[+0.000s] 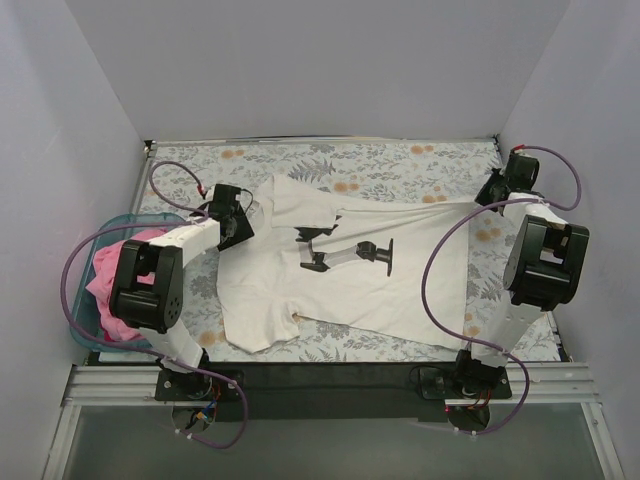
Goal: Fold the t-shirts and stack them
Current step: Flatten the tshirt out
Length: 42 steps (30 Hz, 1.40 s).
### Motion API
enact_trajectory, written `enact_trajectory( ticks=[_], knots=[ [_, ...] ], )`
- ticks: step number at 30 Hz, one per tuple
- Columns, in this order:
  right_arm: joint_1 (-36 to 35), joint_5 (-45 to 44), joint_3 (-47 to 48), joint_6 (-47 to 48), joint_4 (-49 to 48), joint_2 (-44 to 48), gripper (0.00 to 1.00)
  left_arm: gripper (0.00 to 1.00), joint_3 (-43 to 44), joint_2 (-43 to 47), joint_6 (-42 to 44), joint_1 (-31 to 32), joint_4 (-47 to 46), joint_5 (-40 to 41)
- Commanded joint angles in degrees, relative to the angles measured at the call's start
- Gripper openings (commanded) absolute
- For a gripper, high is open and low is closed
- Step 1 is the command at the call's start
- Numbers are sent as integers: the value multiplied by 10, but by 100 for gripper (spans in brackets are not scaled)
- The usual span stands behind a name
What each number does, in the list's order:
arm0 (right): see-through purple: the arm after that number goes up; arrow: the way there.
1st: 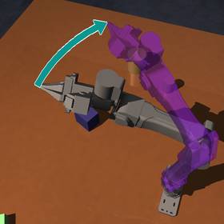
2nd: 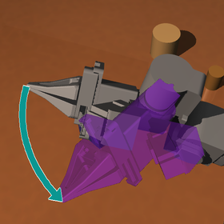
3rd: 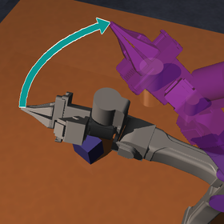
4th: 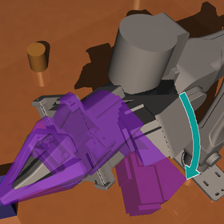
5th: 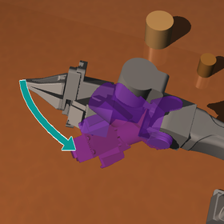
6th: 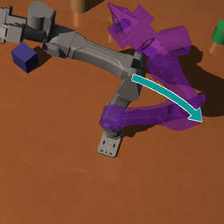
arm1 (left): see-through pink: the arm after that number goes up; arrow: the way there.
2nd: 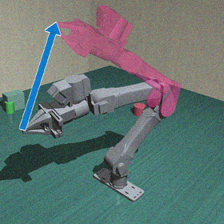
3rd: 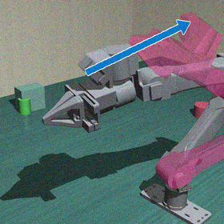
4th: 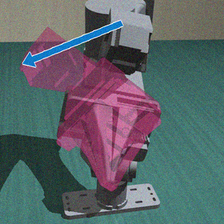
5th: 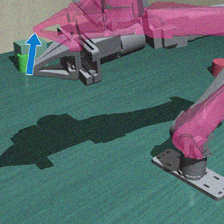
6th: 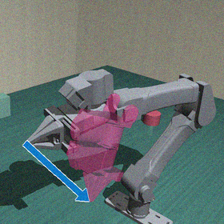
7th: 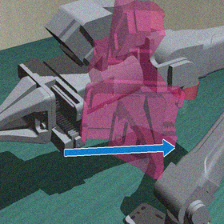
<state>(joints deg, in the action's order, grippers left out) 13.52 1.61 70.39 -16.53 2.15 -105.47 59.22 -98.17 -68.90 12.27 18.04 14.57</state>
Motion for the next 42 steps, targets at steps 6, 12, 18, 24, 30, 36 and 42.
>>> enact_trajectory(
  ticks=[6, 12, 18, 24, 30, 36, 42],
  knots=[
    [17, -20, 33, -8, 19, -18, 1, 45, -77, 80, -59, -10, 6, -29],
    [19, -33, 37, -2, 36, -17, 1, 34, -115, 103, -111, -10, 35, -31],
    [24, -32, 34, -5, 54, -11, 1, 20, -235, 186, -185, -11, 68, -30],
    [25, -1, 34, -6, 55, -11, 1, 22, -279, 273, -206, -12, 110, -10],
    [12, 40, 47, 5, 55, -20, 1, 40, -184, 222, -137, -14, 74, 27],
    [-1, 50, 49, 2, 57, -12, 1, 52, -46, 150, -91, -10, 40, -53],
    [-6, 60, 39, -5, 56, -8, 1, 52, 40, 72, -78, 22, 35, -116]
  ],
)
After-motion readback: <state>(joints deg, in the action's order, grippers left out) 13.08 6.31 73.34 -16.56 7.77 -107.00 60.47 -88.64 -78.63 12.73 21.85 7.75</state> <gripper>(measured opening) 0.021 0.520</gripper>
